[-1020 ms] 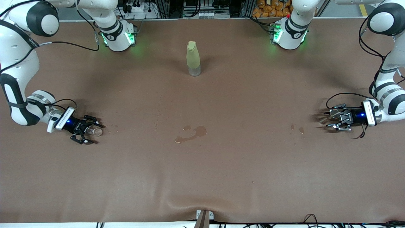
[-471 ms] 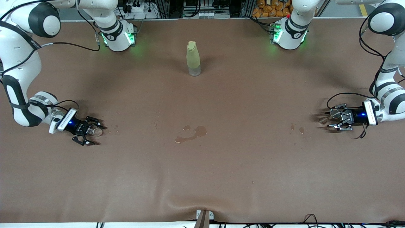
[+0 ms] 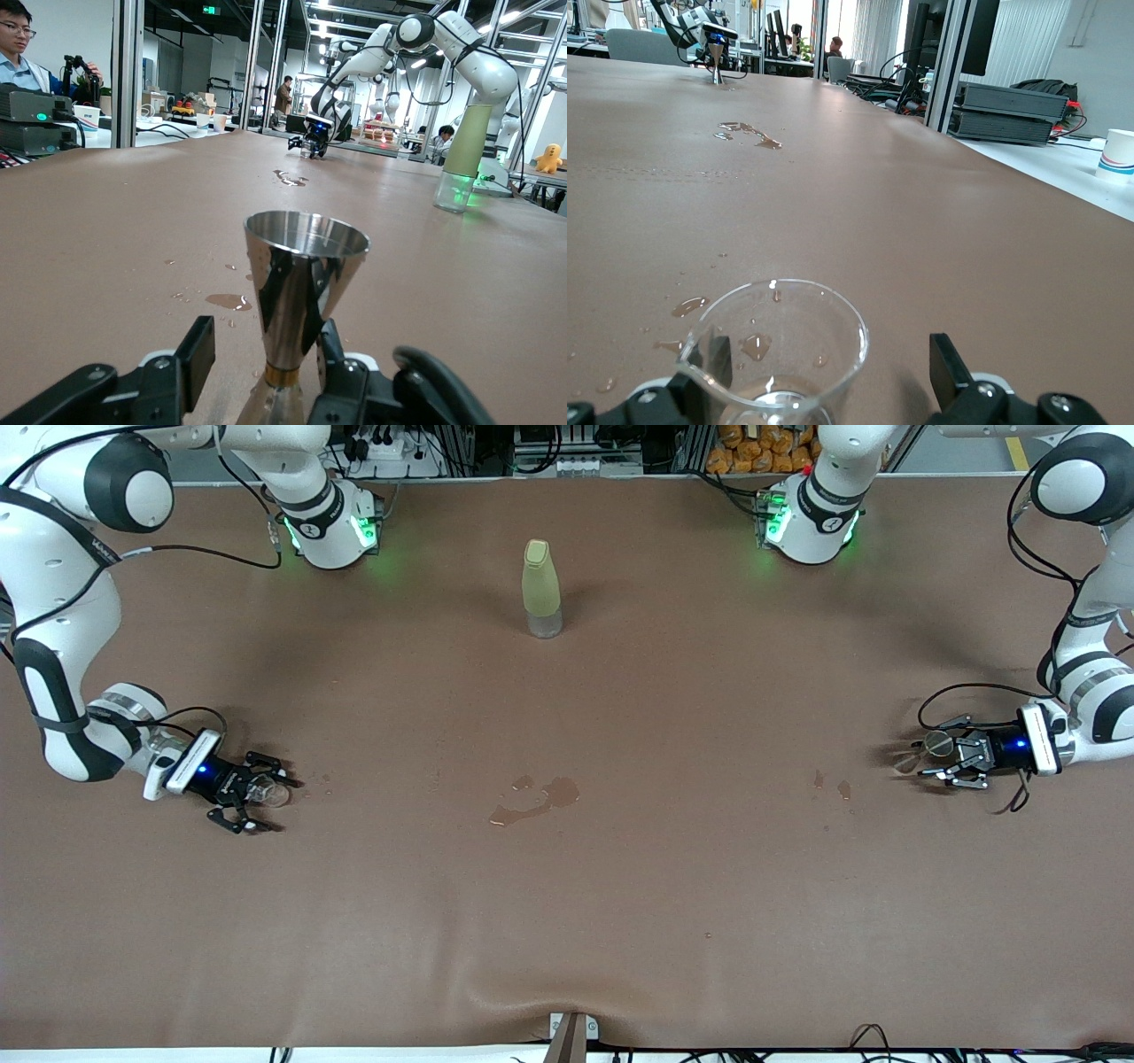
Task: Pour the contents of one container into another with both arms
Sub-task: 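Close the left gripper on the jigger while the right gripper grasps the beaker, then lift the jigger with the left gripper while the right gripper lifts the beaker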
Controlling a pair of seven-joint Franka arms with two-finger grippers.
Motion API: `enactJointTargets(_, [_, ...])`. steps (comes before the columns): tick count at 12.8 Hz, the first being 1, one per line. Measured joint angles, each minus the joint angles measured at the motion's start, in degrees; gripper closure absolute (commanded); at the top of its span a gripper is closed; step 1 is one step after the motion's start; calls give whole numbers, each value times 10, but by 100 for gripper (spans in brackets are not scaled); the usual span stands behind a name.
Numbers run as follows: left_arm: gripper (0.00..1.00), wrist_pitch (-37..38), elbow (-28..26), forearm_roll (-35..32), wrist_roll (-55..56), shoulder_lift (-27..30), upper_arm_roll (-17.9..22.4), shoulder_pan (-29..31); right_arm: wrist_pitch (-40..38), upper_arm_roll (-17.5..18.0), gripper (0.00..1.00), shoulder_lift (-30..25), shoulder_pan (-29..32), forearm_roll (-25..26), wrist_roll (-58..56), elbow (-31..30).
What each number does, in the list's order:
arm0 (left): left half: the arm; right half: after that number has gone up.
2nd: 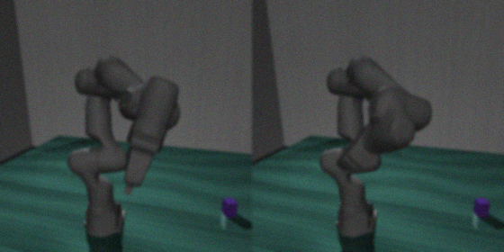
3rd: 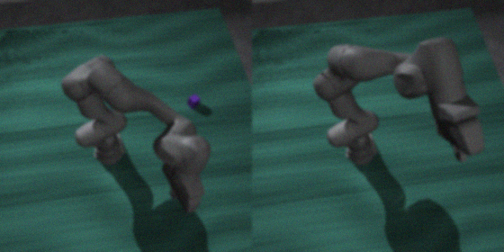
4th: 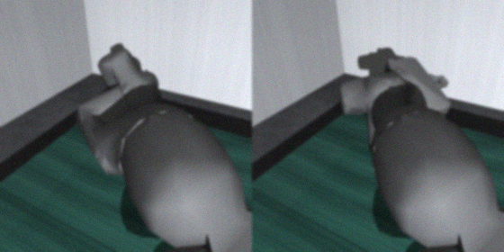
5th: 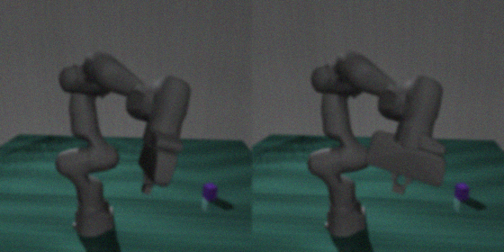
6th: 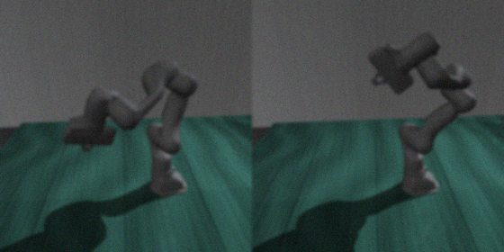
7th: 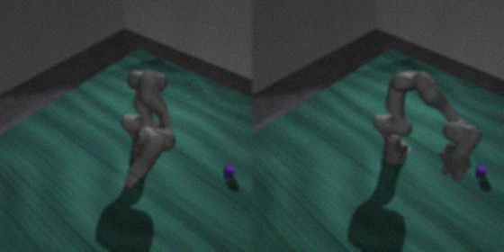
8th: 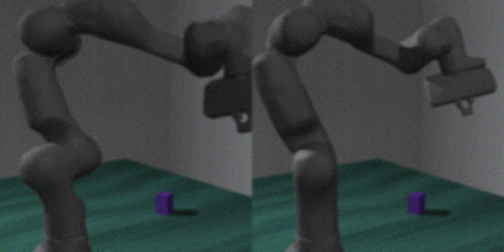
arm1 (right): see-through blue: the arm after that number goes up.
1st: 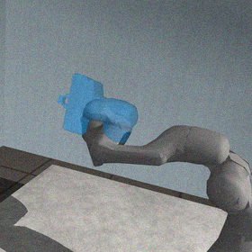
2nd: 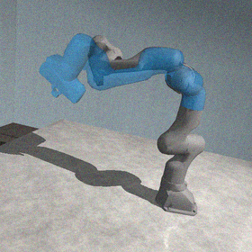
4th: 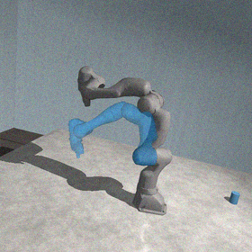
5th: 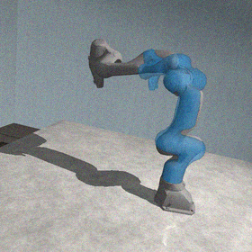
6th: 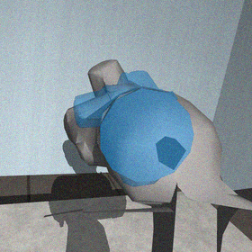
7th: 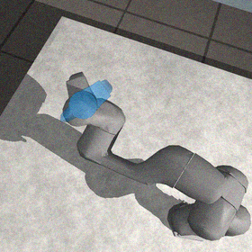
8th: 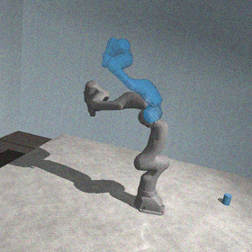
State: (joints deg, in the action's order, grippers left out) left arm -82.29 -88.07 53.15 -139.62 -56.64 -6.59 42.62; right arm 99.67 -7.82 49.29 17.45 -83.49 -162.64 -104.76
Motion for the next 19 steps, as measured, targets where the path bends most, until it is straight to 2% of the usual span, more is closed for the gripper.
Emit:
enactJointTargets(2, [46,1,0,0,0,0,-1,-1,0,0,24,0,-1,-1,0,0])
enactJointTargets(4, [62,1,0,0,-1,-1,-2,-1,0,0,50,0,-1,-1,0,0])
enactJointTargets(6, [67,1,0,0,-6,-1,-3,-1,0,0,69,1,-2,-1,0,0])
enactJointTargets(8, [74,1,0,0,-8,-1,-3,-1,0,0,75,1,-3,-2,0,0])
enactJointTargets(11, [100,1,0,0,-8,-1,-3,-1,-2,0,93,1,-3,-2,5,2])
enactJointTargets(14, [100,1,2,0,-8,-1,-4,-1,-20,0,100,1,-8,-3,25,8])
enactJointTargets(19, [100,3,16,19,7,-1,-21,-2,-61,1,100,-26,-37,-2,65,11])
